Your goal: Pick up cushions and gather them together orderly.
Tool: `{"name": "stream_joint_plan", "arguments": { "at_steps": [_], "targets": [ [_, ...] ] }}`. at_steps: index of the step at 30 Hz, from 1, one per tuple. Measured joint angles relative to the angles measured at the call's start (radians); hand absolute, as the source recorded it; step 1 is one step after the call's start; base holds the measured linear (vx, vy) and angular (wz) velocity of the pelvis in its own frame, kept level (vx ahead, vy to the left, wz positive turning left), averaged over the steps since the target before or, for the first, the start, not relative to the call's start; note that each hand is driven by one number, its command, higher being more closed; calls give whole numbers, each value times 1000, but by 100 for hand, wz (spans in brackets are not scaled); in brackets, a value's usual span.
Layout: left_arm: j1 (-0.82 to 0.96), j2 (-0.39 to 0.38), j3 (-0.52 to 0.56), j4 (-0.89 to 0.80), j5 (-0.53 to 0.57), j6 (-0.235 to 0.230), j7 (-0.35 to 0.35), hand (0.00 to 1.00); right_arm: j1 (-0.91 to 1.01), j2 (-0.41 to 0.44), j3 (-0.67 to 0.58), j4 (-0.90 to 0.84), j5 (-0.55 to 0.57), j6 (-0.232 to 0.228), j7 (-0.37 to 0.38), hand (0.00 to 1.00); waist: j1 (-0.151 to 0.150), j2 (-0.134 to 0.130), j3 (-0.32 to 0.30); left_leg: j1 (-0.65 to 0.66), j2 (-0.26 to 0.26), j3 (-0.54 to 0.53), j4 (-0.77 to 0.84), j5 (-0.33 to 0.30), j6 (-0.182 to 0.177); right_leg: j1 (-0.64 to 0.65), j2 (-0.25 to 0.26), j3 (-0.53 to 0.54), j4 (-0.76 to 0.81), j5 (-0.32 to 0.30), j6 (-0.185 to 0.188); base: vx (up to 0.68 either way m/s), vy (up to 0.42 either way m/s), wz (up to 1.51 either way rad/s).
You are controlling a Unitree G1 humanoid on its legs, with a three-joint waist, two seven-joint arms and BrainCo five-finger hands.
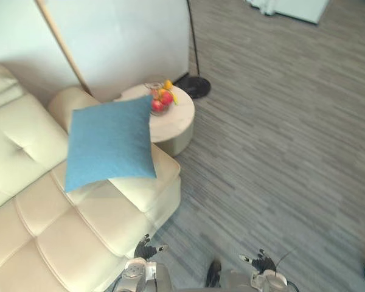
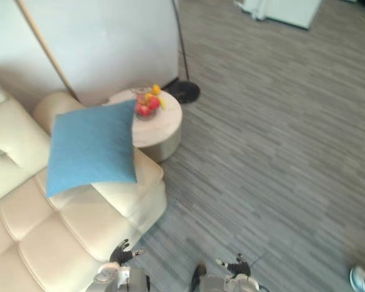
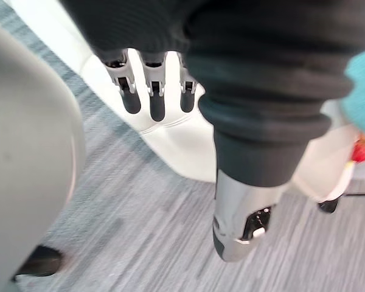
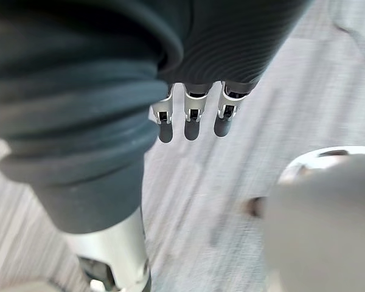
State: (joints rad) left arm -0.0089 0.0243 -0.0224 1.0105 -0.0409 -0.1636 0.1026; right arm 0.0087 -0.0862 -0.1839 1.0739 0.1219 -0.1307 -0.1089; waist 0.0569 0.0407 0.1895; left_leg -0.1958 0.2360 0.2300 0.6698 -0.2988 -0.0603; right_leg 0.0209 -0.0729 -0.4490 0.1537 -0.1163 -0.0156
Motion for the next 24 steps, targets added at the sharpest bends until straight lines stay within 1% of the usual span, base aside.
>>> {"name": "stream_joint_plan", "arguments": {
  "at_steps": [1, 2, 3, 4, 5, 6, 7, 8, 9, 10, 11, 12, 13, 14, 15, 16, 17, 18, 19, 20, 21, 22, 23, 24],
  "targets": [
    [-9, 0, -5, -1, 1, -1, 0, 0, -3, 1, -2, 0, 1, -2, 0, 0, 0, -4, 1, -24, -5, 60, -94, 10, 13, 15, -18, -37, -15, 0, 4, 253, 19, 96],
    [-21, 0, -15, 4, 5, 3, 0, 0, 3, 3, -12, 0, 5, -2, -1, 0, -3, -10, 2, -42, -15, 146, -213, 45, 18, 31, -44, -94, -23, 1, 16, 251, 47, 104],
    [-22, 0, -20, 4, 10, 3, 0, 0, 6, 3, -13, 0, 5, -2, -1, 0, -4, -12, 2, -44, -19, 173, -248, 63, 20, 35, -54, -109, -23, -1, 22, 311, 113, 130],
    [-28, 1, -49, 8, 21, 4, 0, 0, 13, 2, -24, 0, 5, -2, -2, 0, -6, -11, 0, -45, -19, 296, -348, 155, 44, 56, -75, -161, -18, -18, 56, 163, 87, 96],
    [-28, 1, -57, 10, 21, 4, 1, 0, 17, 2, -31, 0, 5, -2, -3, 0, -8, -7, -2, -42, -15, 332, -367, 198, 57, 67, -78, -179, -15, -27, 72, 287, 184, 119],
    [-33, 7, -75, 16, 21, 3, 1, 0, 30, 4, -43, 2, 5, 0, -4, 0, -12, -7, -5, -36, -23, 355, -376, 253, 96, 90, -86, -199, -5, -46, 102, 282, 187, 83],
    [-36, 27, -77, 18, 20, 3, 1, 0, 27, 26, -37, -2, 6, 0, -3, 0, -2, -47, -17, -28, -65, 347, -395, 248, 101, 97, -114, -199, -2, -42, 111, 337, 234, 70],
    [-36, 37, -76, 20, 20, 4, 0, 0, 23, 36, -37, -3, 6, 0, -2, 0, -2, -60, -22, -26, -81, 343, -404, 244, 104, 98, -124, -198, 0, -43, 113, 269, 199, 53],
    [-36, 47, -76, 22, 20, 6, 0, 0, 8, 50, -37, -2, 5, -1, 0, 0, -4, -84, -23, -18, -109, 330, -410, 227, 113, 102, -153, -200, 36, -46, 118, 264, 217, 49],
    [-35, 51, -77, 23, 20, 11, -1, 0, 1, 46, -38, -4, 3, -1, 2, 0, -5, -87, -22, 6, -129, 317, -406, 201, 120, 89, -202, -193, 152, -50, 125, 257, 214, 49],
    [-33, 49, -77, 23, 20, 13, -1, 0, 1, 45, -38, -3, 3, -1, 2, 0, -6, -86, -22, 15, -135, 308, -405, 191, 122, 82, -221, -190, 200, -50, 125, 246, 216, 45],
    [-30, 46, -78, 23, 20, 17, -2, 0, 3, 44, -37, -2, 2, 0, 3, 0, -8, -88, -22, 40, -150, 293, -405, 169, 123, 66, -264, -177, 313, -40, 132, 224, 182, 50],
    [-24, 51, -78, 22, 20, 18, -2, 0, 4, 45, -28, 0, -2, 1, 7, 0, -9, -91, -25, 69, -168, 260, -402, 141, 124, 13, -318, -120, 493, -34, 123, 254, 166, 71],
    [-20, 58, -81, 22, 21, 19, -3, 0, 4, 45, -17, -1, -3, 1, 12, 0, -15, -92, -25, 87, -180, 226, -406, 135, 123, -21, -323, -87, 582, -67, 122, 203, 92, 71],
    [-17, 63, -86, 21, 21, 19, -3, 0, 4, 44, -10, -1, -3, 2, 12, 0, -18, -91, -25, 97, -184, 209, -413, 134, 122, -36, -316, -71, 607, -91, 126, 199, 55, 80],
    [-16, 70, -88, 21, 21, 19, -5, 0, 7, 45, -3, -1, -3, 2, 12, 0, -24, -90, -24, 113, -187, 182, -423, 133, 121, -59, -292, -50, 607, -128, 130, 195, 26, 93],
    [-16, 78, -94, 21, 21, 19, -5, 0, 9, 45, 0, -1, -3, 2, 12, 0, -26, -84, -21, 118, -193, 145, -425, 133, 118, -82, -262, -33, 556, -152, 135, 190, 5, 93],
    [-14, 79, -94, 21, 21, 20, -5, 0, 10, 44, -1, -1, -2, 2, 12, 0, -26, -86, -21, 120, -196, 129, -425, 133, 118, -95, -252, -24, 525, -158, 136, 187, -45, 90],
    [-10, 78, -94, 21, 21, 20, -4, 0, 10, 42, -1, -1, -2, 3, 11, 0, -26, -92, -25, 127, -198, 98, -427, 135, 115, -117, -226, 4, 450, -163, 132, 177, -90, 90],
    [-9, 79, -95, 20, 21, 20, -2, 0, 9, 42, -1, -1, -2, 2, 12, 0, -31, -83, -23, 128, -200, 60, -430, 141, 102, -132, -186, 67, 343, -156, 131, 167, -109, 92],
    [-10, 80, -96, 20, 21, 19, -1, 0, 9, 42, 0, -2, -2, 2, 12, 0, -36, -86, -24, 127, -201, 46, -430, 143, 97, -136, -173, 95, 299, -143, 131, 151, -146, 91],
    [-7, 84, -101, 21, 21, 18, 1, 0, 10, 44, -1, -1, -1, 2, 11, 0, -38, -99, -30, 128, -216, 23, -431, 147, 84, -145, -156, 149, 209, -72, 114, 158, -240, 89],
    [-8, 95, -117, 25, 21, 19, 1, 0, 11, 40, -4, 3, 0, 3, 12, 0, -48, -116, -34, 130, -234, -7, -432, 142, 71, -138, -161, 172, 169, -18, 110, 128, -211, 71],
    [-5, 89, -118, 23, 21, 18, 1, 0, 9, 35, -10, 5, 0, 4, 11, 0, -44, -107, -38, 132, -226, -13, -435, 145, 63, -136, -157, 166, 165, -15, 106, 122, -196, 39]
  ]
}}
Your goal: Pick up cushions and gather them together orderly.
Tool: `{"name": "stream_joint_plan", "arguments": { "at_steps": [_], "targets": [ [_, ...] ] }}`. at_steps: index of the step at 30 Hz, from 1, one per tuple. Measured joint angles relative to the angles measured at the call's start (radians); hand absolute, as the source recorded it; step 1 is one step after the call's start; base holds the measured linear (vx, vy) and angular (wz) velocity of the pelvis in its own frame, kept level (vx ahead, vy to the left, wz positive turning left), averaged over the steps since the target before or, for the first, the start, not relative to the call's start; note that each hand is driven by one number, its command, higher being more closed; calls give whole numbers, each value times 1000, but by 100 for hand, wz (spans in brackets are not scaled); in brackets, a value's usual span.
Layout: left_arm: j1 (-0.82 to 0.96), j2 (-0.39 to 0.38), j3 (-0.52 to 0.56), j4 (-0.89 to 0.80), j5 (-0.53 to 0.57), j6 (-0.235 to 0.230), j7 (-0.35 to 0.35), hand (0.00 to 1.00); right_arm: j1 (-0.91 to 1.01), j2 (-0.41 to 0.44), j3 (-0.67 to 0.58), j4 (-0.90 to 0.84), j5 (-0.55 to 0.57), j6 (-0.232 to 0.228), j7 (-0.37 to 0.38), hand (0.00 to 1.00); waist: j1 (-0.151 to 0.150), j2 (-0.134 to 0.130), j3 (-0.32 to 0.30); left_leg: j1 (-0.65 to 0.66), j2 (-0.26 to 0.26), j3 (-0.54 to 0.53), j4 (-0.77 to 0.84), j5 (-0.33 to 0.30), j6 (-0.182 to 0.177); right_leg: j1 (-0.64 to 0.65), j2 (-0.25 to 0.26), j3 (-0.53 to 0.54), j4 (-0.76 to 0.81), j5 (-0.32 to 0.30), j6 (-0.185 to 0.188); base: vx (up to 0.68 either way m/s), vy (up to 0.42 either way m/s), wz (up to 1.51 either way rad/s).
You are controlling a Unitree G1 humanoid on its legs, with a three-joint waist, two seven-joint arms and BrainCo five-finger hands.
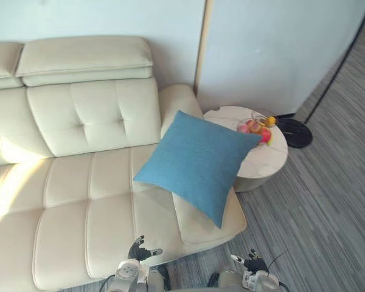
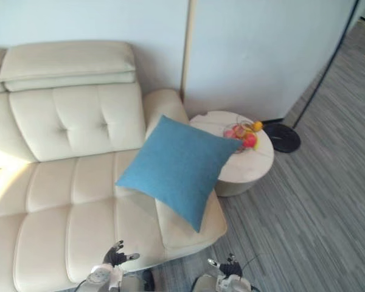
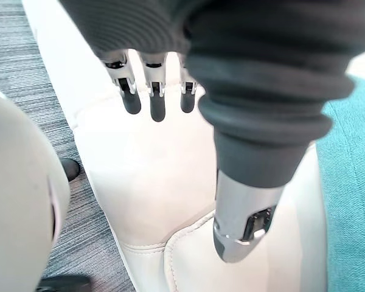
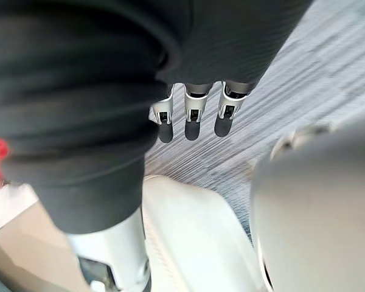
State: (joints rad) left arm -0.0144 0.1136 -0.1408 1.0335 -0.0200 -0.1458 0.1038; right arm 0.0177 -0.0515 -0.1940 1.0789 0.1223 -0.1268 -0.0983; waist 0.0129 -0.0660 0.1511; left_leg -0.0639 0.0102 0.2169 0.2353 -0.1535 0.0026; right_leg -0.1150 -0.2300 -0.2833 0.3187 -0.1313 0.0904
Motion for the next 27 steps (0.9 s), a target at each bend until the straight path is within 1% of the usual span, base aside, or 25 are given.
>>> {"name": "stream_joint_plan", "arguments": {
  "at_steps": [1, 2, 3, 4, 5, 7, 9, 10, 11, 13, 14, 15, 17, 19, 20, 23, 27],
  "targets": [
    [9, -11, 2, 0, 0, -4, 1, 0, -2, -8, -1, -5, 3, -2, 0, 0, 2, 19, -13, 2, 16, -9, -23, 8, -13, 12, 21, -13, -42, 6, -7, 109, -146, -5],
    [13, -17, 2, 1, 0, -4, 0, 0, -9, -11, -1, -4, 4, -2, 0, 0, 2, 29, -19, 3, 30, -9, -45, 19, -28, 16, 42, -18, -75, 17, -19, 125, -173, -8],
    [14, -18, 2, 1, 0, -4, -1, 0, -11, -10, -1, -4, 5, -2, 0, 0, 2, 36, -23, 4, 35, -10, -53, 24, -32, 19, 49, -22, -86, 20, -22, 116, -183, -5],
    [16, -20, 2, 1, 0, -4, -1, 0, -9, -8, -1, -4, 6, -1, 0, 0, -4, 39, -23, 16, 46, -14, -77, 33, -42, 41, 69, -30, -116, 32, -29, 82, -118, 1],
    [17, -21, 2, 1, 0, -4, -1, 0, -8, -7, -1, -4, 7, -1, 0, 0, -3, 38, -23, 31, 51, -17, -91, 39, -48, 57, 79, -33, -136, 38, -30, 84, -110, 5],
    [20, -20, 4, 1, -1, -4, 0, 0, 4, -8, -1, -10, 10, -1, -1, 0, -4, 27, -31, 55, 61, -26, -122, 48, -59, 92, 100, -44, -182, 48, -34, 86, -87, 7],
    [16, -17, 4, -1, -1, -4, 0, 0, 9, -8, 3, -60, 28, 0, -6, 0, -6, 21, -33, 56, 62, -32, -134, 53, -60, 102, 107, -48, -211, 60, -35, 76, -38, 3],
    [13, -15, 4, -4, -1, -5, 1, 0, 20, -10, 10, -147, 40, -3, -12, 0, -7, 22, -33, 57, 59, -32, -144, 58, -59, 108, 108, -50, -229, 70, -32, 50, 4, 3],
    [10, -13, 4, -8, -2, -5, 2, 0, 24, -11, 14, -184, 42, -6, -13, 0, -8, 23, -34, 59, 57, -33, -149, 61, -59, 111, 108, -52, -238, 73, -31, 42, 18, 9],
    [24, 10, 21, -76, -3, -9, 10, 0, 30, -21, 42, -354, 46, -24, -18, 0, -8, 23, -34, 63, 48, -35, -168, 69, -54, 121, 108, -57, -264, 86, -29, 41, 36, 8],
    [27, 16, 28, -92, -3, -9, 11, 0, 30, -25, 49, -382, 46, -28, -18, 0, -8, 23, -34, 63, 47, -36, -170, 70, -53, 123, 108, -58, -270, 89, -29, 29, 39, 5],
    [31, 32, 48, -134, -4, -12, 16, 0, 27, -32, 57, -451, 46, -36, -18, 0, -6, 24, -34, 66, 43, -38, -183, 78, -53, 128, 107, -62, -285, 96, -26, 15, 22, 11],
    [36, 63, 85, -232, -4, -20, 30, 0, 20, -35, 60, -531, 45, -62, -17, 0, -6, 24, -34, 64, 35, -50, -206, 92, -49, 136, 108, -75, -311, 107, -26, 7, 22, 18],
    [37, 84, 117, -306, -3, -27, 32, 0, 10, -35, 65, -576, 45, -66, -14, 0, -5, 25, -35, 64, 30, -61, -227, 106, -48, 137, 108, -85, -325, 115, -24, 0, 12, 16],
    [37, 101, 136, -358, -4, -36, 44, 0, 5, -36, 77, -599, 45, -66, -7, 0, -5, 25, -35, 63, 28, -65, -240, 113, -47, 137, 108, -91, -334, 119, -23, 0, 9, 13],
    [16, 120, 180, -437, -3, -44, 54, 0, -17, -35, 90, -613, 46, -66, 3, 0, 2, 28, -34, 61, 24, -69, -259, 124, -46, 137, 110, -96, -354, 130, -22, -2, 8, 5],
    [-67, 139, 191, -475, -3, -44, 74, 0, -60, -36, 91, -626, 55, -66, 0, 0, 3, 32, -31, 25, 17, -92, -270, 142, -42, 115, 109, -126, -361, 136, -22, -19, 7, 19]
  ]
}}
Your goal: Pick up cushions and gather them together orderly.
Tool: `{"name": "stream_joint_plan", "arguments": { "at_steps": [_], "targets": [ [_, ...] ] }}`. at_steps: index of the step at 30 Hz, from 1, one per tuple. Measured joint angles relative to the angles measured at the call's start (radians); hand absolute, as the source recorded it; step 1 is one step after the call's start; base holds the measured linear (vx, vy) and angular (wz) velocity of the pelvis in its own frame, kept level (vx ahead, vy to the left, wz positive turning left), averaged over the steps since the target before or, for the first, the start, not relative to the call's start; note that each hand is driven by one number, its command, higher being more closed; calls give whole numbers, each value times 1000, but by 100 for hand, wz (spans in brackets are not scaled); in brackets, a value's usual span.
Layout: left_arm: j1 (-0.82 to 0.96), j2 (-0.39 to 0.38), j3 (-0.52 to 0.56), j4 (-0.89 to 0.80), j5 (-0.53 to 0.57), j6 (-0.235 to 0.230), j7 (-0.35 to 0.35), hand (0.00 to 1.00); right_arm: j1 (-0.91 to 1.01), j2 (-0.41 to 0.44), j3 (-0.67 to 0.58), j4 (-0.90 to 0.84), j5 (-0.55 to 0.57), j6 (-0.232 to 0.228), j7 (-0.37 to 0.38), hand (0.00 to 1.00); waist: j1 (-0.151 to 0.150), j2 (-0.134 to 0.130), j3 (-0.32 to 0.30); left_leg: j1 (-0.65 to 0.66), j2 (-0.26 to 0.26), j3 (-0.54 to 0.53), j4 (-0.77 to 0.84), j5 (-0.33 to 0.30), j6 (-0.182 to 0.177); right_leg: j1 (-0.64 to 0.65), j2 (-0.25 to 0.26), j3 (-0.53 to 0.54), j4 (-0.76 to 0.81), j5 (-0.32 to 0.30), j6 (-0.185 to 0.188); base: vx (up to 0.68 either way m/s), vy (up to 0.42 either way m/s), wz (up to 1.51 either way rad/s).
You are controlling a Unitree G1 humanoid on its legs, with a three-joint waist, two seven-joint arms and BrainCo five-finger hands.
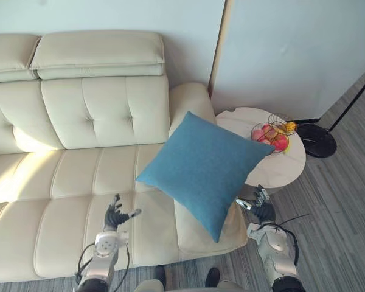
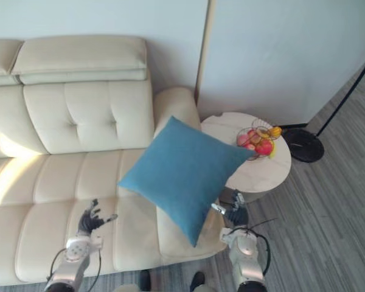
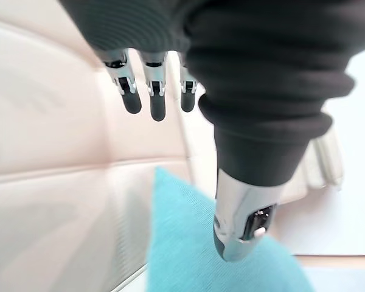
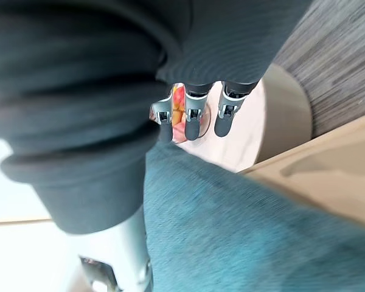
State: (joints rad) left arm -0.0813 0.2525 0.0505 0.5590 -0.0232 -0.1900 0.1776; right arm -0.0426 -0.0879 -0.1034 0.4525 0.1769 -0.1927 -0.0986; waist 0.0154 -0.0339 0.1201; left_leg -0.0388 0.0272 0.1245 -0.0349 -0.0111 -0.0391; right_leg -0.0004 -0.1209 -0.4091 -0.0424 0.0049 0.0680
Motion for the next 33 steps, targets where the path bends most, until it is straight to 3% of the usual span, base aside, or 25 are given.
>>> {"name": "stream_joint_plan", "arguments": {
  "at_steps": [3, 8, 16, 19, 25, 33],
  "targets": [
    [-116, 19, 0, 1, 1, 1, 35, 0, -61, 0, 10, 0, 13, 1, -11, 0, 19, -2, 22, -50, 1, -2, 7, 15, -1, -48, -2, -1, 6, 12, -11, -50, 16, 6],
    [-394, 104, -13, 43, 3, 2, 94, 0, -194, 1, 30, 1, 57, -9, -68, 0, 28, -6, 132, -161, 9, 1, 63, 23, 3, -177, -18, 12, 100, 6, -23, -118, 25, -3],
    [-626, 163, -67, 141, 23, 13, 144, 0, -268, 12, 30, -29, 80, -37, -125, 0, 28, -25, 204, -283, 19, 36, 142, 21, 4, -334, -37, 63, 214, -6, -41, -90, 14, -14],
    [-681, 166, -71, 141, 38, 24, 152, 0, -232, 43, 30, -109, 78, -33, -145, 0, 34, -31, 256, -307, 43, 57, 220, -17, -2, -339, -29, 74, 236, -13, -51, -64, -15, -16],
    [-753, 166, -83, 140, 65, 34, 153, 0, -108, 56, 29, -243, 61, -32, -169, 0, 31, -30, 267, -417, 83, 68, 320, -55, -5, -423, -4, 91, 257, -10, -65, -43, -16, -14],
    [-937, 166, -129, 203, 101, 43, 153, 0, -150, 86, 62, -330, 60, -39, -174, 0, 31, -42, 294, -522, 132, 80, 389, -70, -12, -493, 38, 102, 227, 25, -78, -8, -33, -12]
  ]
}}
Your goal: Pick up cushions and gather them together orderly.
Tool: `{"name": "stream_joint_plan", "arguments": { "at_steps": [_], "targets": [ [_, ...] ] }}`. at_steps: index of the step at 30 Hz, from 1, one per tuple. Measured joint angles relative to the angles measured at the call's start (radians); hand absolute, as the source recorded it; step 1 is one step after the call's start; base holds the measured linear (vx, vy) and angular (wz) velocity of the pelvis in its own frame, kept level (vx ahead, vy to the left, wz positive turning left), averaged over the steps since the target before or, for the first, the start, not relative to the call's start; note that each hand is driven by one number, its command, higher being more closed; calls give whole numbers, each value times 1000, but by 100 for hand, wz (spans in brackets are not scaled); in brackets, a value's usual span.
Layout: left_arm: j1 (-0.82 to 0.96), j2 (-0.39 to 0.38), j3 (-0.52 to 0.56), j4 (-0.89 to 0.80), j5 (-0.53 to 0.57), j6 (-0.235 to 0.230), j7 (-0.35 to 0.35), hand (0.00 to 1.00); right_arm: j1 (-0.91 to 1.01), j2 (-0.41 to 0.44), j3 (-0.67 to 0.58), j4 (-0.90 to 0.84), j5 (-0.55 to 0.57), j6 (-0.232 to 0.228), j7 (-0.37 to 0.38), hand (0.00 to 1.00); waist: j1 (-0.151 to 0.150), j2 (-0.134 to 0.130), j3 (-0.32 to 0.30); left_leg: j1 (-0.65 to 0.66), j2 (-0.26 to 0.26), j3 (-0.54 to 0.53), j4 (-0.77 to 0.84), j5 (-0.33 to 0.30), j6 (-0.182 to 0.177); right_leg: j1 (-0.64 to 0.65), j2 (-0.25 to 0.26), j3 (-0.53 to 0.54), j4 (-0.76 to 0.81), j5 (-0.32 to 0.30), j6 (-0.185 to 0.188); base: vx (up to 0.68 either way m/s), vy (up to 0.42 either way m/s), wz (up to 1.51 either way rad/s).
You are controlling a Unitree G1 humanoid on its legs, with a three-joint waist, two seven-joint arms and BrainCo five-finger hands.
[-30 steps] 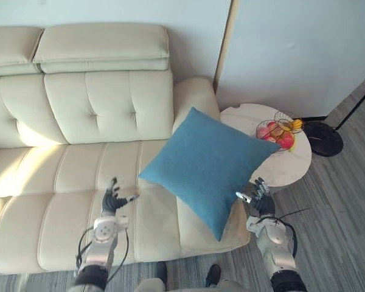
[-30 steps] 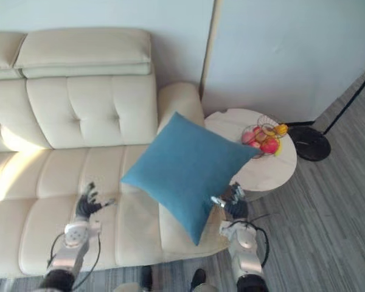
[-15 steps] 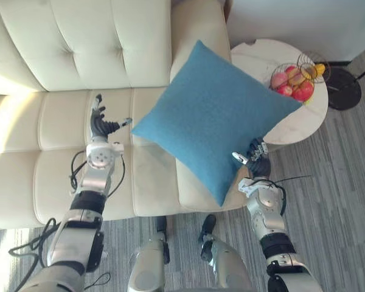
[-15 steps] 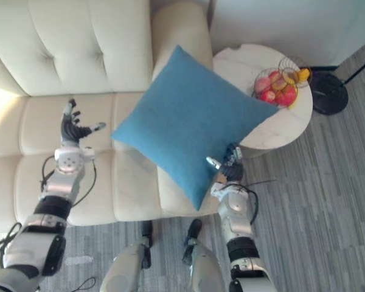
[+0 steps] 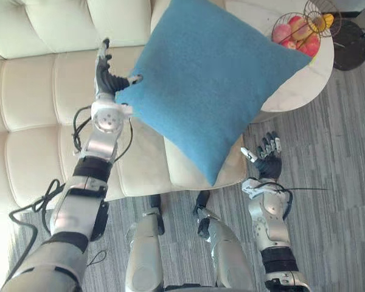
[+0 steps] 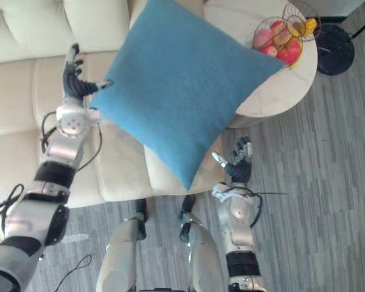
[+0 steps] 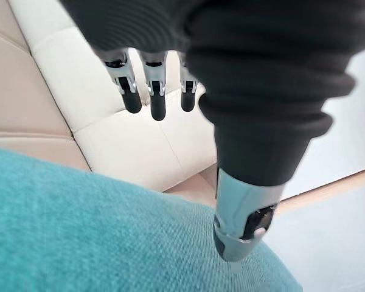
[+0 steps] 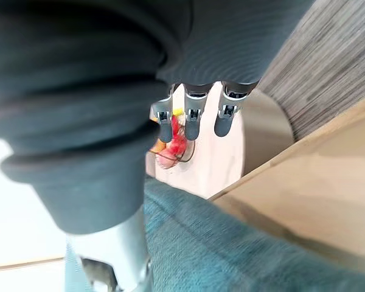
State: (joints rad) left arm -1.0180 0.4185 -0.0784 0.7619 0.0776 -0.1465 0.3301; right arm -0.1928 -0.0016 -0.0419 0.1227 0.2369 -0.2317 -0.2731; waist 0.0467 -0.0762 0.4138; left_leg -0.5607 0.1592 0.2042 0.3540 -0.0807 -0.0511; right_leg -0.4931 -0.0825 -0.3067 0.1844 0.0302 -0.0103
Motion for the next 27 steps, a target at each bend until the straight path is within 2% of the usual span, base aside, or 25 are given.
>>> {"name": "stream_joint_plan", "arguments": {
  "at_steps": [5, 9, 13, 14, 16, 17, 21, 27],
  "targets": [
    [-50, -7, 3, 7, -2, 1, 0, 0, -37, 5, 34, 0, -1, 0, 0, 0, 3, -1, 19, -77, 27, 2, 33, -6, -2, -50, 27, 8, -39, 36, 11, -11, -34, -12],
    [-55, -58, 15, 10, -12, -1, 21, 0, -74, 11, 63, 1, -1, 0, -2, 0, 6, -1, 22, -101, 29, -4, 39, -6, -2, -64, 32, 5, -50, 43, 12, 5, -3, 1],
    [-82, -117, 15, 21, -45, -7, 38, 0, -173, 57, 89, 54, 3, -1, -15, 0, 9, 0, 23, -139, 27, -25, 47, -4, -2, -87, 31, -13, -51, 43, 11, 26, -10, 11],
    [-83, -125, 15, 21, -59, -12, 39, 100, -189, 60, 89, 59, 3, 0, -19, 0, 11, -1, 23, -145, 25, -26, 46, -2, -1, -91, 30, -14, -51, 43, 11, 40, -4, 8],
    [-80, -148, 14, 15, -88, -15, 39, 100, -221, 68, 89, 81, 3, -1, -30, 0, 11, -1, 23, -154, 21, -28, 45, 0, 0, -99, 26, -17, -51, 45, 8, 48, 0, 4],
    [-80, -156, 14, 10, -106, -16, 40, 100, -234, 69, 89, 92, 3, -1, -35, 100, 10, 0, 23, -154, 20, -29, 45, 0, 0, -99, 25, -18, -51, 45, 8, 46, -1, 3],
    [-65, -170, 12, -42, -172, -21, 60, 100, -294, 62, 94, 122, 6, 9, -60, 100, 9, 0, 23, -147, 13, -30, 28, 15, 0, -98, 19, -21, -49, 46, 6, 29, -8, 4],
    [-33, -169, -3, -137, -252, -24, 64, 100, -347, -1, 93, 162, 21, 37, -80, 100, 7, 1, 24, -100, -5, -29, -48, 63, -6, -85, 8, -28, -46, 48, 2, 11, -25, 7]
  ]
}}
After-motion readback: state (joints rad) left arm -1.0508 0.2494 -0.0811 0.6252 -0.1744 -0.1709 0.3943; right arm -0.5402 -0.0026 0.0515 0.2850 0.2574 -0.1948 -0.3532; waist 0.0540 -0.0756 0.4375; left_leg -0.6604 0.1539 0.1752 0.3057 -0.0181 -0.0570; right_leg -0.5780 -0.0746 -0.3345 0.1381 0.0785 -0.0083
